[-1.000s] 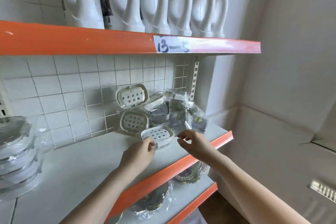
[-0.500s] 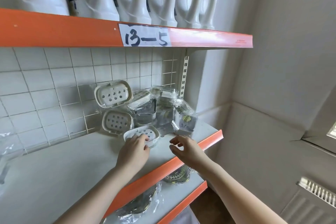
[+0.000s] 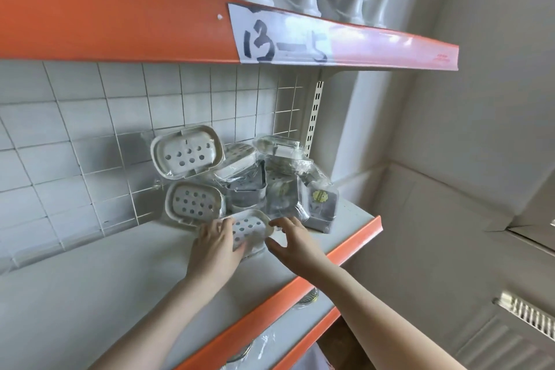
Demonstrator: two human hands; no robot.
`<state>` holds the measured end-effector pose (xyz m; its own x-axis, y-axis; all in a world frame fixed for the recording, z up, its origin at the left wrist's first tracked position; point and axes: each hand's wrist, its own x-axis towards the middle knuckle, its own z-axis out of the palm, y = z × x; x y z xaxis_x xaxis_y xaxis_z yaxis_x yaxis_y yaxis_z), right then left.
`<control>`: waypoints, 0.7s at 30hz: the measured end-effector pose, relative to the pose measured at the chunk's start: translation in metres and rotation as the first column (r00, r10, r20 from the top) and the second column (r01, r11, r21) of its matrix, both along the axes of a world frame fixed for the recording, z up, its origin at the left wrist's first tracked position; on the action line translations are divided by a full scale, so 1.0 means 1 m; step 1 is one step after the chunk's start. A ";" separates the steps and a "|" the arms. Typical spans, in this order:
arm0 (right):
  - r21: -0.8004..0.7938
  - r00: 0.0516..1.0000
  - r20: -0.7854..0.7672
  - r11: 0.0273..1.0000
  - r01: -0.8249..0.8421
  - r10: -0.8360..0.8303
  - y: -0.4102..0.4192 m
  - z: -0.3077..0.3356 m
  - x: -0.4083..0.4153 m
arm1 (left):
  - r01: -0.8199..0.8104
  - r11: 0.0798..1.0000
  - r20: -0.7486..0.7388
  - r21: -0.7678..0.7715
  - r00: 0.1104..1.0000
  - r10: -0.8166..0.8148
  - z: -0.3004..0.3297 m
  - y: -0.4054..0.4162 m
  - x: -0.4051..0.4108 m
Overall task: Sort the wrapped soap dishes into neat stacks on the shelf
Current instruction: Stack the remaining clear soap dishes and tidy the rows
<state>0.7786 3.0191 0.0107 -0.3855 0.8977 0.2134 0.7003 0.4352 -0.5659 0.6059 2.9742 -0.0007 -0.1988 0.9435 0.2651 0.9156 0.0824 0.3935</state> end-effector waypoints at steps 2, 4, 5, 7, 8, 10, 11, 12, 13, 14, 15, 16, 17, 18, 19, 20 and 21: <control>-0.009 1.000 -0.001 1.000 0.014 -0.014 0.005 -0.004 -0.008 | 0.021 1.000 0.001 0.001 1.000 -0.021 -0.004 0.006 -0.003; -0.027 0.999 -0.012 0.999 0.035 -0.035 0.008 -0.008 -0.013 | 0.043 0.999 -0.002 0.021 0.999 -0.043 -0.009 0.010 -0.005; -0.035 0.999 -0.029 0.998 0.044 -0.045 0.010 -0.011 -0.015 | 0.041 0.999 -0.005 0.014 0.999 -0.041 -0.010 0.011 -0.006; -0.057 0.995 -0.068 0.996 0.066 -0.070 0.014 -0.016 -0.019 | 0.045 0.999 0.006 0.013 0.999 -0.045 -0.010 0.011 -0.006; -0.068 0.993 -0.082 0.995 0.076 -0.081 0.016 -0.018 -0.021 | 0.043 0.999 0.008 0.008 0.999 -0.043 -0.009 0.011 -0.007; -0.081 0.990 -0.107 0.993 0.088 -0.097 0.018 -0.020 -0.024 | 0.045 0.996 -0.011 -0.075 0.999 -0.046 -0.009 0.010 -0.008; -0.086 0.987 -0.120 0.992 0.095 -0.105 0.018 -0.021 -0.025 | 0.052 0.993 -0.035 -0.106 0.998 -0.056 -0.009 0.011 -0.009; -0.085 0.984 -0.138 0.991 0.099 -0.110 0.018 -0.022 -0.025 | 0.054 0.990 -0.062 -0.132 0.996 -0.063 -0.008 0.012 -0.009; -0.082 0.981 -0.157 0.991 0.103 -0.115 0.018 -0.023 -0.025 | 0.054 0.985 -0.081 -0.165 0.994 -0.068 -0.007 0.013 -0.010; -0.078 0.977 -0.177 0.991 0.105 -0.117 0.018 -0.025 -0.025 | 0.058 0.978 -0.096 -0.200 0.992 -0.078 -0.005 0.013 -0.011; -0.078 0.974 -0.197 0.992 0.100 -0.114 0.017 -0.027 -0.024 | 0.066 0.970 -0.108 -0.236 0.990 -0.094 -0.004 0.013 -0.012; -0.079 0.970 -0.222 0.993 0.087 -0.103 0.016 -0.029 -0.024 | 0.068 0.961 -0.121 -0.269 0.987 -0.103 -0.003 0.012 -0.012; -0.089 0.964 -0.249 0.994 0.067 -0.088 0.014 -0.029 -0.022 | 0.057 0.956 -0.129 -0.287 0.987 -0.097 -0.002 0.011 -0.013; -0.109 0.959 -0.273 0.993 0.041 -0.069 0.012 -0.029 -0.021 | 0.034 0.958 -0.131 -0.286 0.989 -0.074 -0.002 0.009 -0.014; -0.131 0.956 -0.290 0.991 0.012 -0.050 0.010 -0.027 -0.020 | 0.014 0.964 -0.120 -0.266 0.992 -0.047 -0.002 0.006 -0.014; -0.140 0.951 -0.308 0.990 -0.010 -0.034 0.008 -0.026 -0.018 | 0.004 0.970 -0.089 -0.241 0.996 -0.027 -0.002 0.003 -0.014; -0.151 0.944 -0.329 0.988 -0.026 -0.026 0.006 -0.026 -0.017 | 0.007 0.976 -0.037 -0.217 0.999 -0.015 -0.002 0.000 -0.014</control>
<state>0.7618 3.0253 -0.0150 -0.3169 0.9292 0.1903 0.4640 0.3268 -0.8233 0.5914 2.9746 -0.0023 -0.1817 0.9814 0.0616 0.9311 0.1515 0.3317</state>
